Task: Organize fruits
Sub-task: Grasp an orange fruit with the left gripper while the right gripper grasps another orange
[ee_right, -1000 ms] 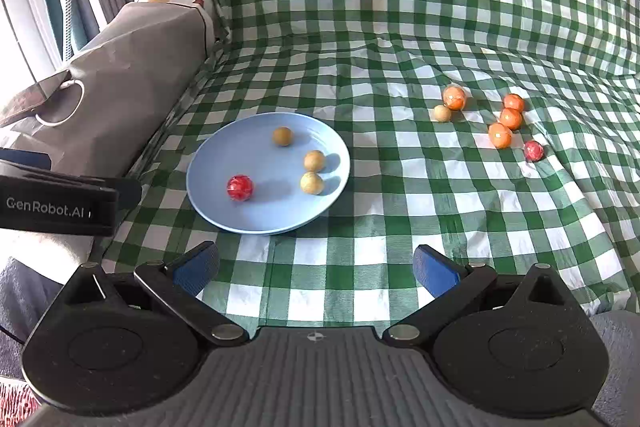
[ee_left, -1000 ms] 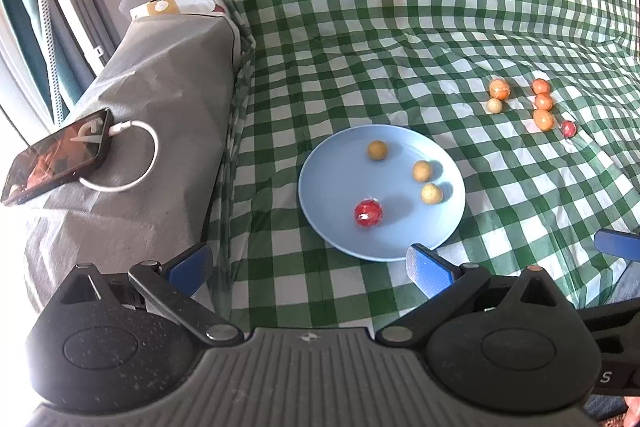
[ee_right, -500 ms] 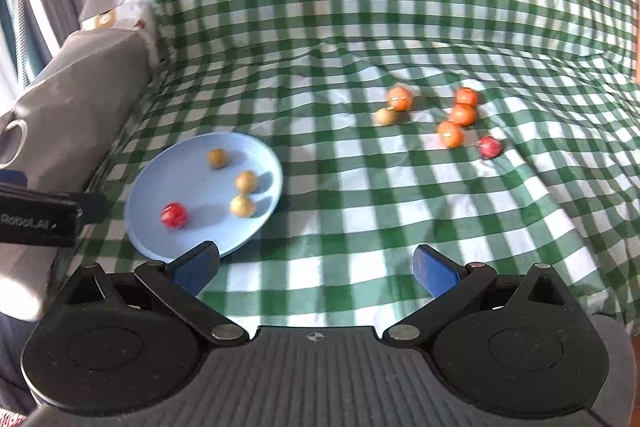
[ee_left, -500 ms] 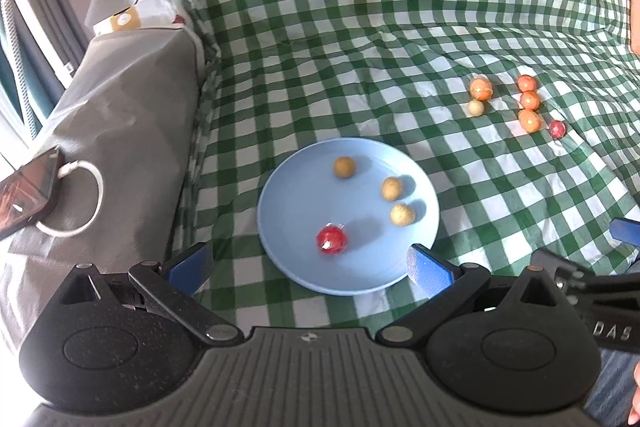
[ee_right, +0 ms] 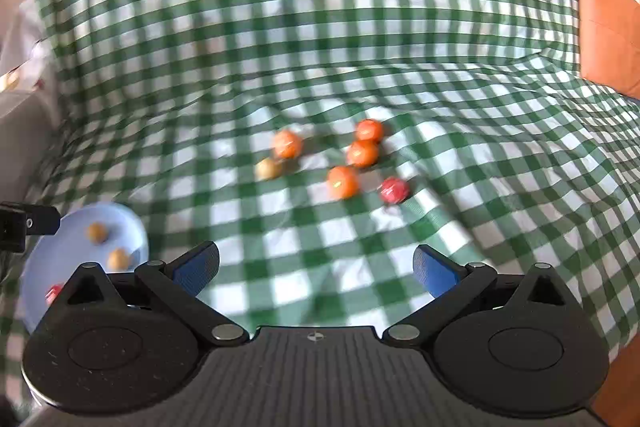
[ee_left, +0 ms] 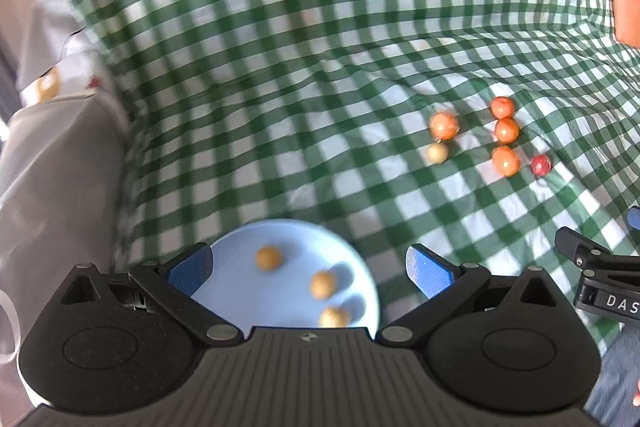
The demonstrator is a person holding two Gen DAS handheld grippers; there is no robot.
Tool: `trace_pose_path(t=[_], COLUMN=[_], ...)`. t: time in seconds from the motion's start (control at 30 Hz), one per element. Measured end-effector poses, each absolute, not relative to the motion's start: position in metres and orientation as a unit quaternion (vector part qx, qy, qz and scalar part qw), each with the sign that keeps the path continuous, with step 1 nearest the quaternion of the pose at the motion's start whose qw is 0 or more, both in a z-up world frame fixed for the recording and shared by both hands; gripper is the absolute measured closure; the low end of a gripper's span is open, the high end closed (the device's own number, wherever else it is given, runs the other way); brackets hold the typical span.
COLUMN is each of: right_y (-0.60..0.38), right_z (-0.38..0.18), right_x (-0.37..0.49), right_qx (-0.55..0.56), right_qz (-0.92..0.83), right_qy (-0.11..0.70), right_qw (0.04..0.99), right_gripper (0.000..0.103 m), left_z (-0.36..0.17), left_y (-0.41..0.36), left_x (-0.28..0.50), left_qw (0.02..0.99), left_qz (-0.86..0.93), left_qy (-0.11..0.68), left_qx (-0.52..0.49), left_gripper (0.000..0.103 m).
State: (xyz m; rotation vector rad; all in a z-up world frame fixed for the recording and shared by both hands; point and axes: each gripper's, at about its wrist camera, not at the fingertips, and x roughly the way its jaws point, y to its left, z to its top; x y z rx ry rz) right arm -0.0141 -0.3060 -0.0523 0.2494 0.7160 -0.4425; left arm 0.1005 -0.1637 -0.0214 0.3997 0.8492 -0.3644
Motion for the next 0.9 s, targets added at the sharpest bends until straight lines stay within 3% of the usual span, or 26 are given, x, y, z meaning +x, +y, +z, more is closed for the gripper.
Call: trace_pose_path(t=[0.23,0.57,0.83,0.87,0.9], right_y=[-0.357,-0.400,-0.395,-0.394,-0.394], right_z=[-0.087,-0.164,-0.181,-0.181,-0.181], right_x=[0.030,0.107,0.110,0.110,0.110], right_qx=[0.108,0.145,0.080,0.079,0.080], right_qz=[-0.205,-0.177,-0.173,-0.175,-0.175], right_qy=[0.330,0.358,0.324,0.323,0.323], right_qw=[0.915,0.905,0.927,0.927,0.927], right_gripper=[0.002,0.024,0.024,0.024,0.032], left_z=[-0.055,-0.137,-0.150,-0.149,-0.147], left_y=[-0.244,-0.351,-0.373,-0.373,-0.373], left_x=[0.175,0.261,0.264,0.262,0.260], left_qw=[0.859,0.818,0.805,0.807,0.803], left_qz=[-0.219,-0.290,-0.319,-0.322,-0.332], left_qy=[0.425,0.448,0.445,0.439,0.440], left_qx=[0.184,0.214,0.228,0.228,0.226], left_gripper=[0.000,0.000,0.000,0.007,0.037])
